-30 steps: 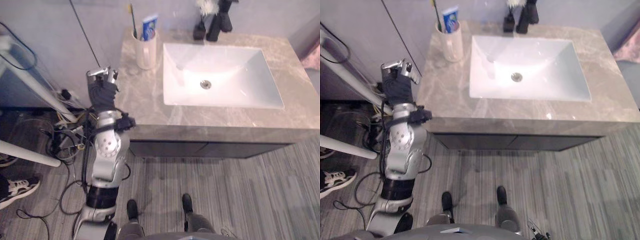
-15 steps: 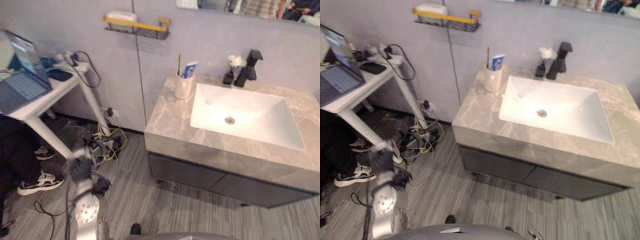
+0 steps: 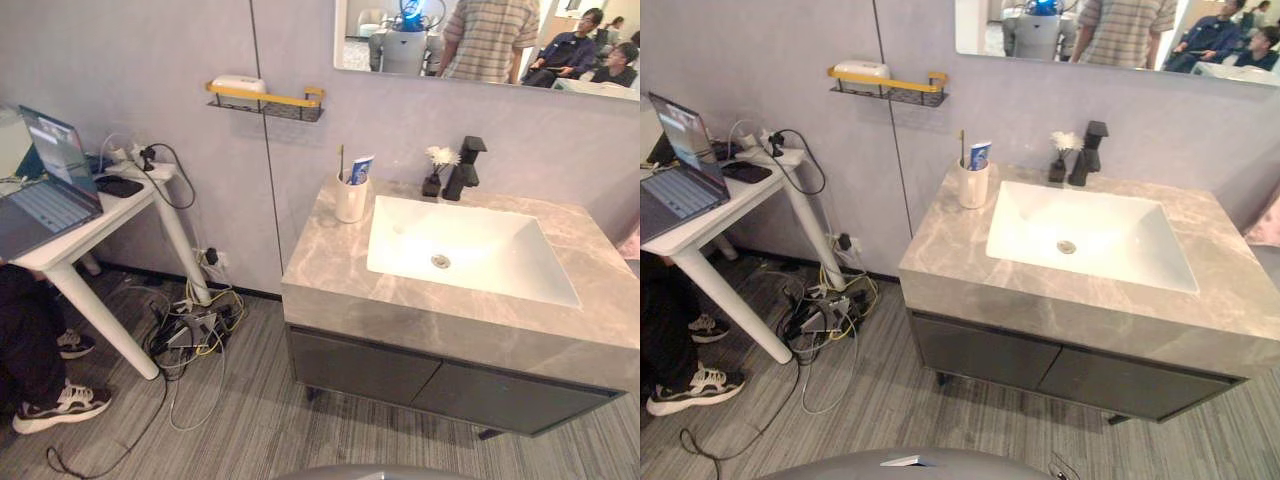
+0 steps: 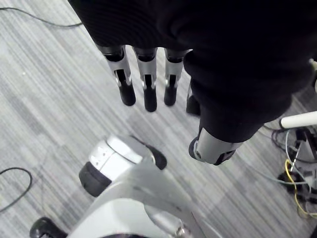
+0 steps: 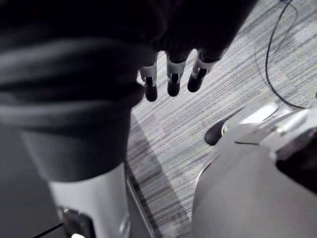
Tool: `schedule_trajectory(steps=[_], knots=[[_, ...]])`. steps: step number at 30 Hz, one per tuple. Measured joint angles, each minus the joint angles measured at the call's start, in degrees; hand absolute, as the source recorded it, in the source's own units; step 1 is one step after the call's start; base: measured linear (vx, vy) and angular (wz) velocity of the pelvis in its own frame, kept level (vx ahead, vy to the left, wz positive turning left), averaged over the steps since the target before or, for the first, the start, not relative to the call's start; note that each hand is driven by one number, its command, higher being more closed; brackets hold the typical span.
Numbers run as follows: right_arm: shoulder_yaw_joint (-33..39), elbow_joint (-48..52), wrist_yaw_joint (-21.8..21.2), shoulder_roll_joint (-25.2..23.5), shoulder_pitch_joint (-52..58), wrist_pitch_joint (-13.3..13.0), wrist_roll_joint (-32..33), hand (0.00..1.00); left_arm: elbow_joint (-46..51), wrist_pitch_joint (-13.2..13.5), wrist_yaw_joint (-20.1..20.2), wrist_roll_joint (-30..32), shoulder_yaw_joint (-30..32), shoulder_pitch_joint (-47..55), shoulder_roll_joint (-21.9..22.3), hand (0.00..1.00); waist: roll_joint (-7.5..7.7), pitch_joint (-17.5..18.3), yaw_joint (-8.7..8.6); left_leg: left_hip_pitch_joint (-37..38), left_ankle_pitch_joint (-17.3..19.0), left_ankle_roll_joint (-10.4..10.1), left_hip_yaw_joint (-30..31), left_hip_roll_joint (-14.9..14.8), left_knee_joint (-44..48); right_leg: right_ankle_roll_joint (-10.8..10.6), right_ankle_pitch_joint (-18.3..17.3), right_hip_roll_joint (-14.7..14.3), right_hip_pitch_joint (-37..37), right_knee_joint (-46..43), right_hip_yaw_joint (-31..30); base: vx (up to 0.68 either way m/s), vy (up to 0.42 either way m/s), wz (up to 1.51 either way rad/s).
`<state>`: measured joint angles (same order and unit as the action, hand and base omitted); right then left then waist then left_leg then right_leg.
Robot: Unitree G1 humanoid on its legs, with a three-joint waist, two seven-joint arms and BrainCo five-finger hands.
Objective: Organize washtable
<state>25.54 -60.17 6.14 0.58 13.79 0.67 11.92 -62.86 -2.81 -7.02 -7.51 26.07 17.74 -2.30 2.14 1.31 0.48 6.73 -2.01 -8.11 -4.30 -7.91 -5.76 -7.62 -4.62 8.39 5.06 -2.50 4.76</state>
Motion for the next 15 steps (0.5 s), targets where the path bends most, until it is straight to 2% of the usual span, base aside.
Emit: schedule_trajectory(steps=[6,11,15], knots=[[0.03,-3.05,-0.83,0.68,-1.55,0.06,0.41,0.00,-0.17,0.44,1.46,-0.01,-1.92,-1.70,-0.55,0.00,-0.19,-0.19,-0.16,-0.09,0.48,0.36,-0.90,0.02,-0.20,-0.07,-0.41,-0.04,-0.15,0.99,-0.89,-0.01,0.007,-0.07],[-0.71,-3.14,-1.12,0.80,-1.74,-0.04,0.53,0.00,-0.16,0.92,1.50,0.80,-8.40,-2.92,-2.28,0.00,-0.14,-0.22,-0.24,-2.30,0.90,0.36,-0.93,0.05,-0.21,-0.10,-0.40,-0.06,-2.15,1.65,-0.88,0.05,-0.013,-0.01],[-1.26,-3.63,-1.10,0.89,-2.23,-0.09,0.81,0.00,-0.18,0.92,1.45,2.17,-10.50,-4.40,-3.08,0.00,0.23,-0.76,-0.24,-2.43,1.46,0.04,-1.09,0.06,0.07,-0.14,0.08,-0.09,-2.16,2.00,-0.96,0.13,-0.035,-0.04]])
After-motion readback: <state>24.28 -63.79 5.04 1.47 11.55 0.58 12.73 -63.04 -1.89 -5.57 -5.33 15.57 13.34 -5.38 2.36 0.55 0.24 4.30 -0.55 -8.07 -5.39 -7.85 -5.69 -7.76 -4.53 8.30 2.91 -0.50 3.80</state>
